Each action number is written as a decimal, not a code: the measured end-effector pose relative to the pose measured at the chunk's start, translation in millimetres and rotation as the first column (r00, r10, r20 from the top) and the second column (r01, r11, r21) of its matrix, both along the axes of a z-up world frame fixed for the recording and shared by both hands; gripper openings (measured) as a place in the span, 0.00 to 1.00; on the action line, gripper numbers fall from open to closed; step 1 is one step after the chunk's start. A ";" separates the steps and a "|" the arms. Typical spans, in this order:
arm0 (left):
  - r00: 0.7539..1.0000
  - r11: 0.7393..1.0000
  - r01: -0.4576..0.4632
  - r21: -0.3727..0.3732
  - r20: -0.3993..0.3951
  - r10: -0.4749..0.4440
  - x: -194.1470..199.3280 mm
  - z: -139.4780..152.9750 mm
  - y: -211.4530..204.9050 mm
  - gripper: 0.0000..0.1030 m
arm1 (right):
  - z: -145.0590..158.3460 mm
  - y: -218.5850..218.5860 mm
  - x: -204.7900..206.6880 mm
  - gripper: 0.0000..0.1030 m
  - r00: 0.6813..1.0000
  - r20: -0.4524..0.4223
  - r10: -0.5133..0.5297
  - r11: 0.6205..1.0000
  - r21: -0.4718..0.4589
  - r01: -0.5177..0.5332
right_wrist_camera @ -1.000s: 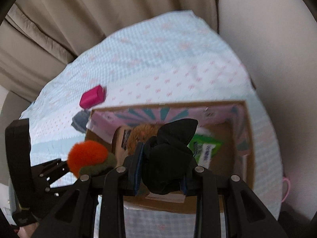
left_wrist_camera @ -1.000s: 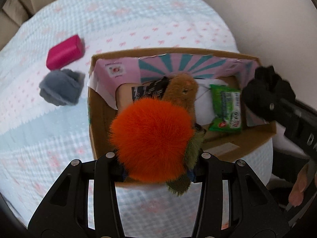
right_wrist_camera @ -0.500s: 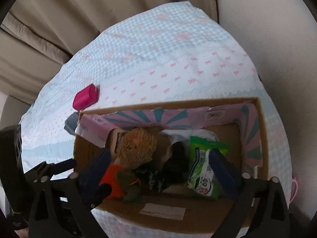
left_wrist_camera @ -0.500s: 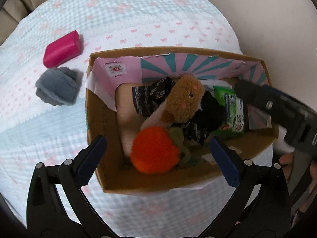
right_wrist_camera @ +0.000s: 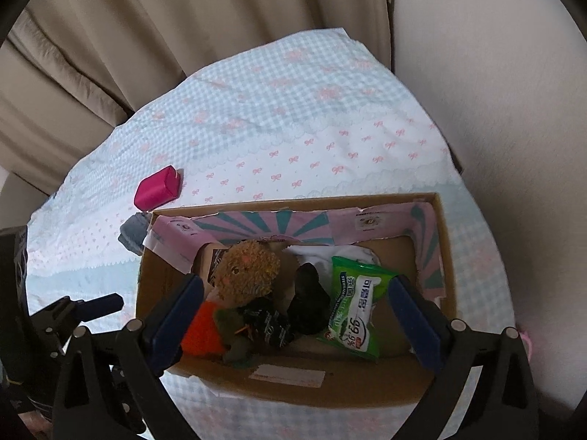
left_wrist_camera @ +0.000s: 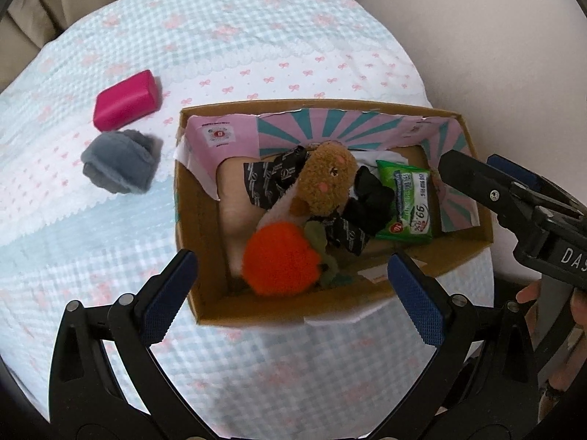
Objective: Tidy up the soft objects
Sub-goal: 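Lift both tools and move toward the grey ball and pink pouch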
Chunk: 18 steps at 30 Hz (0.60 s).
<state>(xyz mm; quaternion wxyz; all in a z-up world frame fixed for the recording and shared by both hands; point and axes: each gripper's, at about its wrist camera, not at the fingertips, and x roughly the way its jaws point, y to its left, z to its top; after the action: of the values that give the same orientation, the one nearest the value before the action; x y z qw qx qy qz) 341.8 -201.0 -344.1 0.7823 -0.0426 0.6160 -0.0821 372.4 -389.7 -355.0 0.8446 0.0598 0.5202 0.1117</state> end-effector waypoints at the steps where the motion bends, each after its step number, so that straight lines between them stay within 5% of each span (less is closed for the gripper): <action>1: 1.000 1.000 -0.002 -0.003 0.008 0.002 -2.6 4.6 1.7 1.00 | 2.1 0.5 -1.9 0.97 1.000 0.003 0.001 1.000 -0.006 -0.001; 18: 0.981 0.997 -0.034 -0.063 0.191 0.045 -70.7 126.9 85.4 1.00 | 121.8 57.9 -79.5 0.97 0.976 0.219 -0.002 0.995 -0.098 0.024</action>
<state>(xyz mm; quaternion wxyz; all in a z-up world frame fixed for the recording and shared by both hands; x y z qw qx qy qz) 271.1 -115.6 -217.1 0.8381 -0.0698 0.5338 -0.0886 292.9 -331.8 -233.2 0.8993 0.0084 0.4288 0.0857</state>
